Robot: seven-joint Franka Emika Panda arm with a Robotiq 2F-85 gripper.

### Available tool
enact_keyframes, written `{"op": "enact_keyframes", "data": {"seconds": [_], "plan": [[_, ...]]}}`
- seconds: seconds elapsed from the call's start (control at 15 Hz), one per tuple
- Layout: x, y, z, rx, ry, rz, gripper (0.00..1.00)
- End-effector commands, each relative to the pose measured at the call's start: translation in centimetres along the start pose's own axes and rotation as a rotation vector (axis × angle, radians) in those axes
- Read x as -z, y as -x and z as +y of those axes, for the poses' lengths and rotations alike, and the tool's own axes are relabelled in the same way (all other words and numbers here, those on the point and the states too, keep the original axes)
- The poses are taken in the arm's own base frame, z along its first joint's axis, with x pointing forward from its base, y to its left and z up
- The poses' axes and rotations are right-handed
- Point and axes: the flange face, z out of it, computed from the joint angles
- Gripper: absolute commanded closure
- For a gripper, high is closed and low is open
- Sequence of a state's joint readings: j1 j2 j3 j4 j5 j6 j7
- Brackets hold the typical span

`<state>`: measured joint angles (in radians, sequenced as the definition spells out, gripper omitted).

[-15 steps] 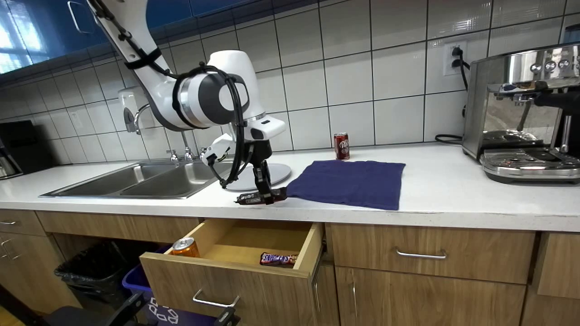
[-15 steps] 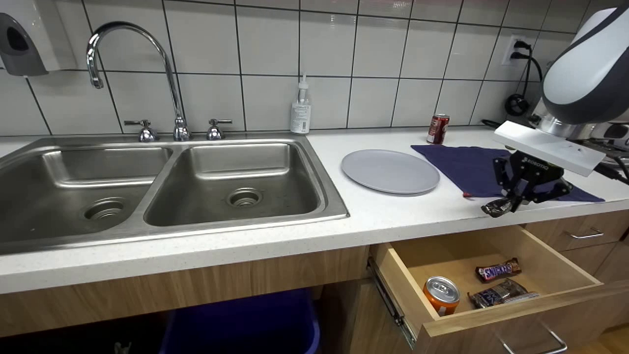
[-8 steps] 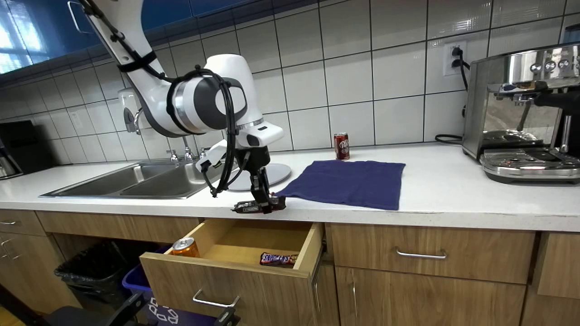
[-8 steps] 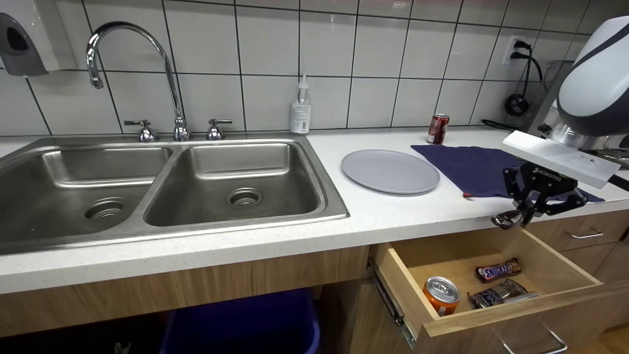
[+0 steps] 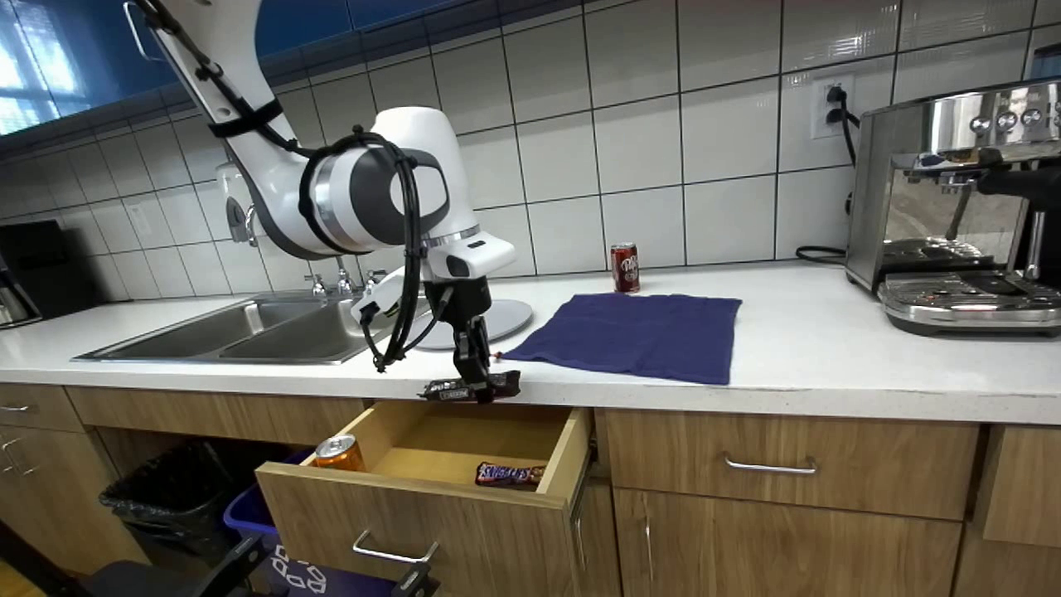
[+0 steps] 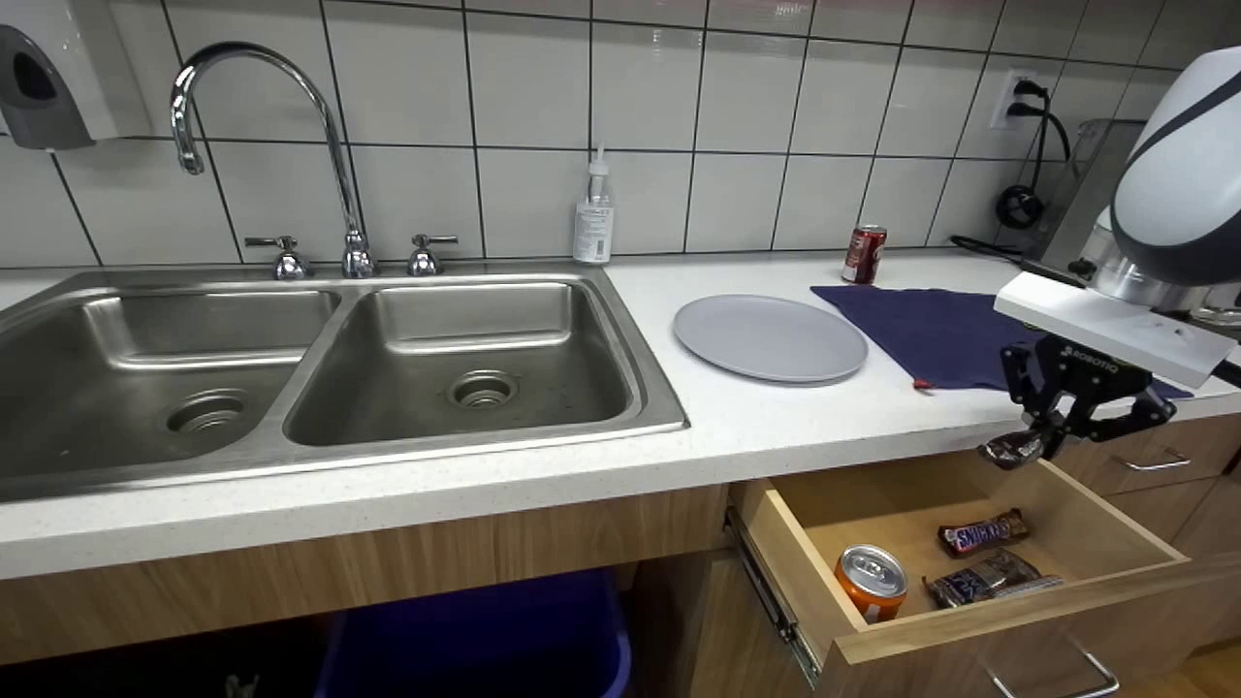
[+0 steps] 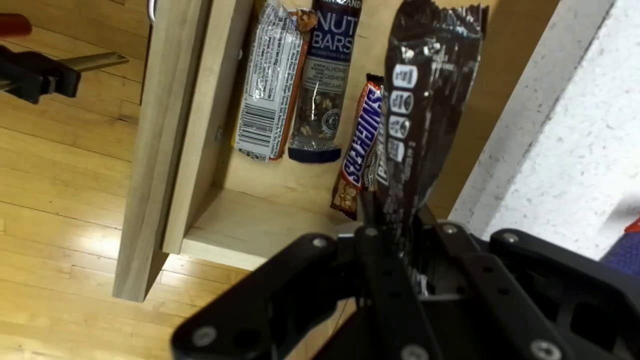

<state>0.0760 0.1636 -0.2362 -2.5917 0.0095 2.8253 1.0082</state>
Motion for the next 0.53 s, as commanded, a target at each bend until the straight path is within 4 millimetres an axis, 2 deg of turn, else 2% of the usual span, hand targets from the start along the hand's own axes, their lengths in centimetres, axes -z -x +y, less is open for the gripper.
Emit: {"op": "enact_keyframes", "data": {"seconds": [0.0, 0.47], "plan": [[-0.1, 0.2, 0.3, -0.019, 0.011, 0.007, 0.96], [-1.8, 0.4, 0.5, -0.02, 0.048, -0.009, 0.96]]}}
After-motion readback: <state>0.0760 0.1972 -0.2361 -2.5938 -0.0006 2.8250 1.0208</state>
